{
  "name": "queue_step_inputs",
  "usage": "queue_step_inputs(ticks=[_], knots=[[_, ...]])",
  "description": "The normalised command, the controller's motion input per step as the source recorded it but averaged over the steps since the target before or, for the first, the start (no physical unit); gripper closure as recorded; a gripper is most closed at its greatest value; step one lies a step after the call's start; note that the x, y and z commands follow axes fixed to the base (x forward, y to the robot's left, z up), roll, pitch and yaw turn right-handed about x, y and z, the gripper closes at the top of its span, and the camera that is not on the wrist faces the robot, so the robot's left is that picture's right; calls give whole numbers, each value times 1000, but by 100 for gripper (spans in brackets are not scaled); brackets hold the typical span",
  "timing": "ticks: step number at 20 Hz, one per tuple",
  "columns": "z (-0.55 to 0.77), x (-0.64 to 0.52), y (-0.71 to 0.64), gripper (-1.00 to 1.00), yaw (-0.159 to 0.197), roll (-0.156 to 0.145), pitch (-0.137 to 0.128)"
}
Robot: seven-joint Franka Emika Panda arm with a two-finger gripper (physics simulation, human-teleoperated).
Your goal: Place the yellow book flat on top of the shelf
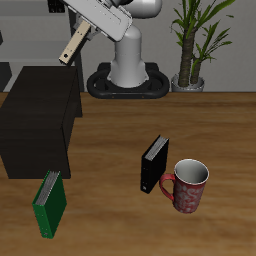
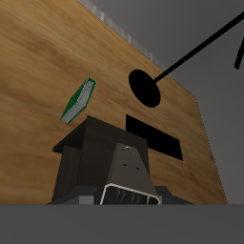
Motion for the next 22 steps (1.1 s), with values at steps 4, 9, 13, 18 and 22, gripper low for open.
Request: queue_step_inputs(ticks=[4,9,13,18,22], knots=[[-49,117,-438,100,35,-99,-6],[-180,182,-370,100,43,-86,-2],[-279,221,-310,100,33,-70,28],[-346,232,-300,100,10,-45,60],[-418,277,-265,100,23,-48,55]])
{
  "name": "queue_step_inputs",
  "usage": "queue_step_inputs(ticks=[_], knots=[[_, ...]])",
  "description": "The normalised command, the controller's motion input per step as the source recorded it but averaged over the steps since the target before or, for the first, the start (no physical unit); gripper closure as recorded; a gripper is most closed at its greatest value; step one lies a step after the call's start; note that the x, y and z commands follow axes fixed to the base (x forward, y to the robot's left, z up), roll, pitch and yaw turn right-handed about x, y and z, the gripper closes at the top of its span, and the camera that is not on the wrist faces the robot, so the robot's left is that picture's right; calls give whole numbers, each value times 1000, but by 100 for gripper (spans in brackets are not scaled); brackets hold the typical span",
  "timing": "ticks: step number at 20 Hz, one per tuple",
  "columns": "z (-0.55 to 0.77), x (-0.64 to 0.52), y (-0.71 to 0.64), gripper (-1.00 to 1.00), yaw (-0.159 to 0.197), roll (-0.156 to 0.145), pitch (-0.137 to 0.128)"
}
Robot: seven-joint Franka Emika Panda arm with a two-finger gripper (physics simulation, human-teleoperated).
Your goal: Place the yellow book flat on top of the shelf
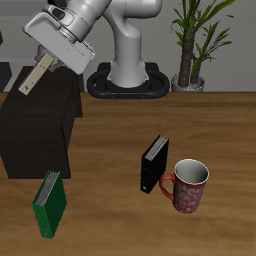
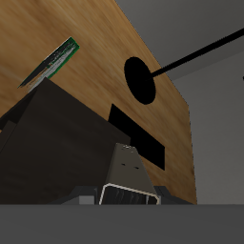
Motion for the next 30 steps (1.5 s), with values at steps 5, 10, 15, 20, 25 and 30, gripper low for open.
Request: queue_step_inputs(ticks=[5,10,15,20,25,30], knots=[[-484,228,-140,100,14,-10,98],[-267,101,176,-100,-82,112,170],[-60,58,182,-100,-43,22,46],[38,-35,185,-100,-41,47,20],[152,-170,434,-100,-36,93,-17],[121,-201,508,-100,0,96,-33]])
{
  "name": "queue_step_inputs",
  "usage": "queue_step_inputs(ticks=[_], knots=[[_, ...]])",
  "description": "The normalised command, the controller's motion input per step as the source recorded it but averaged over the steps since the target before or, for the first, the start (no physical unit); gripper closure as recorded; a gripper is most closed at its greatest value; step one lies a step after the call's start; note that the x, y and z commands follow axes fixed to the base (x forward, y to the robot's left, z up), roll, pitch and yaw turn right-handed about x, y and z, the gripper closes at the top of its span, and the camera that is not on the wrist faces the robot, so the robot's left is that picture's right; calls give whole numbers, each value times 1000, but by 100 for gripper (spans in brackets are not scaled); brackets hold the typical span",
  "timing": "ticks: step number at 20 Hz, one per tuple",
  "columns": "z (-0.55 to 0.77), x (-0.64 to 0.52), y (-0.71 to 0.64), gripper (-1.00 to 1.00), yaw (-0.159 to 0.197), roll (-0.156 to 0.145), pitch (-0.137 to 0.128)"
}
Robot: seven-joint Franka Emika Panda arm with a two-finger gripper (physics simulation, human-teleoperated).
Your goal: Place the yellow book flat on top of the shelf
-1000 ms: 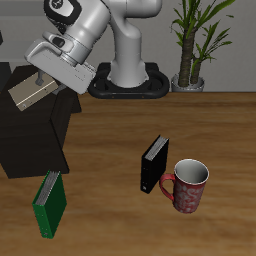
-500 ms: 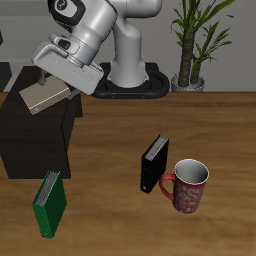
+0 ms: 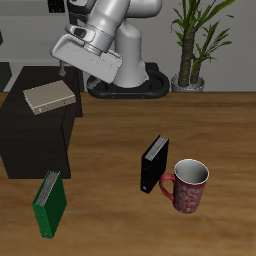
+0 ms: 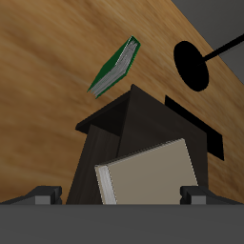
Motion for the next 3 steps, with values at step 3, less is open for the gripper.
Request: queue_step_inputs(ticks=[3], knots=[[26,-38,180,-100,-21,44,3]])
